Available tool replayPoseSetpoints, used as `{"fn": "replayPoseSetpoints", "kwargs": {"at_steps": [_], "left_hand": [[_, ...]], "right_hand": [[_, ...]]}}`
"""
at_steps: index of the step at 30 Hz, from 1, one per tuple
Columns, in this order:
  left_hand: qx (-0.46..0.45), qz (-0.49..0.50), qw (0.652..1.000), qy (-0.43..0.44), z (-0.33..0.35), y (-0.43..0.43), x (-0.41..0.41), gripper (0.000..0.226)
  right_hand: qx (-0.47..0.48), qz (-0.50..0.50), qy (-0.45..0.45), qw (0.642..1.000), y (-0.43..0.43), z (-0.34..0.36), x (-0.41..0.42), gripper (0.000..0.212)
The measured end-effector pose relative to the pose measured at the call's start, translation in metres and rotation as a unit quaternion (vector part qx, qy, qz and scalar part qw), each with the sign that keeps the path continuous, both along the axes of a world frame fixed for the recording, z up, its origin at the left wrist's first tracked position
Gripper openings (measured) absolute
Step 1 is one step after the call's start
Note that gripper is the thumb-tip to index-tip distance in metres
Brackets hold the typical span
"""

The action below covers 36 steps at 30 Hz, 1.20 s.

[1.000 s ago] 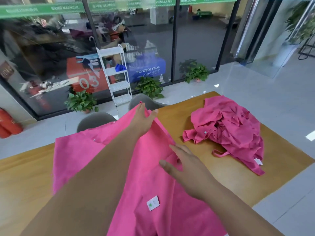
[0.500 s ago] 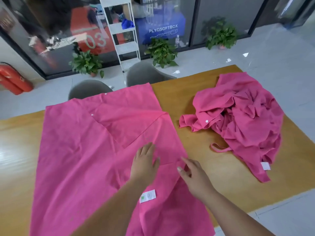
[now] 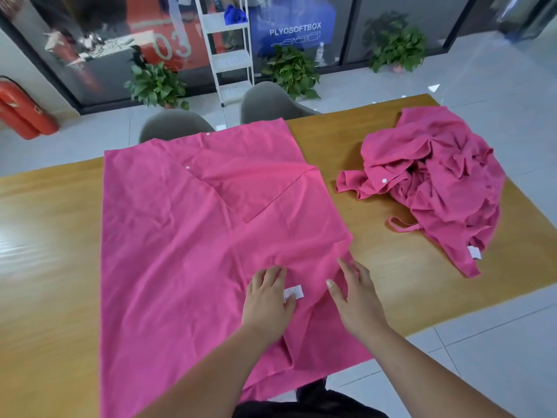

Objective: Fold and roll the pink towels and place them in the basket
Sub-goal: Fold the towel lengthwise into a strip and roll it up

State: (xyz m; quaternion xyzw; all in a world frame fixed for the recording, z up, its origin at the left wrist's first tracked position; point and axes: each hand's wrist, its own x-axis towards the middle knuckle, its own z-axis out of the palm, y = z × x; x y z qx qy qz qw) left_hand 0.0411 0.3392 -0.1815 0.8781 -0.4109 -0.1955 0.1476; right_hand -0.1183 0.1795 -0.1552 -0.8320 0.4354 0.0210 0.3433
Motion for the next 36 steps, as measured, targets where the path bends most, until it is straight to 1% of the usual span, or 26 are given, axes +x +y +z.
{"fn": "replayPoseSetpoints", "kwargs": {"at_steps": [4, 6, 9, 12, 13, 15, 17, 18, 20, 22, 23, 24, 25, 27, 29, 31, 32, 33, 36], "left_hand": [[0.027, 0.029, 0.999, 0.006, 0.006, 0.000, -0.002, 0.064], [0.029, 0.025, 0.999, 0.007, 0.005, 0.003, -0.004, 0.063], [0.012, 0.013, 1.000, 0.011, 0.001, 0.005, -0.007, 0.065], [-0.003, 0.030, 0.999, 0.029, -0.002, 0.008, -0.010, 0.069], [-0.015, 0.033, 0.999, 0.036, 0.000, 0.009, -0.012, 0.070], [-0.068, 0.029, 0.994, 0.080, 0.011, 0.009, -0.025, 0.068], [-0.130, -0.014, 0.984, 0.120, 0.031, 0.007, -0.052, 0.065], [-0.150, -0.052, 0.980, 0.121, 0.040, 0.005, -0.069, 0.063], [-0.161, -0.129, 0.970, 0.131, 0.049, -0.003, -0.107, 0.059], [-0.155, -0.175, 0.960, 0.156, 0.051, -0.011, -0.141, 0.053], [-0.151, -0.186, 0.956, 0.167, 0.048, -0.012, -0.151, 0.051], [-0.140, -0.192, 0.956, 0.173, 0.045, -0.010, -0.156, 0.052], [-0.125, -0.192, 0.959, 0.168, 0.040, -0.007, -0.161, 0.055], [-0.097, -0.174, 0.971, 0.134, 0.032, 0.007, -0.166, 0.058], [-0.071, -0.131, 0.986, 0.071, 0.024, 0.029, -0.166, 0.060], [-0.040, -0.072, 0.997, 0.002, 0.019, 0.054, -0.161, 0.059], [-0.019, -0.043, 0.999, -0.024, 0.017, 0.065, -0.157, 0.057], [0.004, -0.016, 0.999, -0.042, 0.015, 0.076, -0.153, 0.057], [0.052, 0.046, 0.994, -0.085, 0.010, 0.098, -0.144, 0.062]], "right_hand": [[-0.010, -0.030, 0.009, 0.999, 0.035, 0.006, -0.015, 0.066], [-0.011, -0.043, 0.012, 0.999, 0.050, 0.007, -0.022, 0.064], [-0.003, -0.047, 0.010, 0.999, 0.065, 0.007, -0.031, 0.062], [0.012, -0.041, -0.003, 0.999, 0.074, 0.011, -0.037, 0.060], [0.021, -0.041, -0.014, 0.999, 0.075, 0.012, -0.039, 0.060], [0.035, -0.054, -0.055, 0.996, 0.075, 0.016, -0.044, 0.060], [0.055, -0.098, -0.119, 0.986, 0.072, 0.024, -0.050, 0.057], [0.066, -0.132, -0.151, 0.977, 0.070, 0.031, -0.055, 0.056], [0.078, -0.207, -0.191, 0.956, 0.059, 0.034, -0.069, 0.055], [0.121, -0.265, -0.205, 0.934, 0.044, 0.030, -0.091, 0.059], [0.131, -0.276, -0.198, 0.931, 0.038, 0.028, -0.098, 0.064], [0.133, -0.271, -0.181, 0.936, 0.032, 0.026, -0.103, 0.066], [0.135, -0.256, -0.157, 0.944, 0.028, 0.025, -0.110, 0.064], [0.144, -0.214, -0.121, 0.959, 0.020, 0.026, -0.121, 0.053], [0.144, -0.183, -0.110, 0.966, 0.012, 0.020, -0.128, 0.037], [0.141, -0.172, -0.105, 0.969, 0.008, 0.013, -0.133, 0.017], [0.135, -0.178, -0.117, 0.968, 0.006, 0.010, -0.132, 0.010], [0.139, -0.189, -0.140, 0.962, 0.006, 0.012, -0.129, 0.009], [0.191, -0.230, -0.246, 0.922, 0.010, 0.029, -0.116, 0.011]]}}
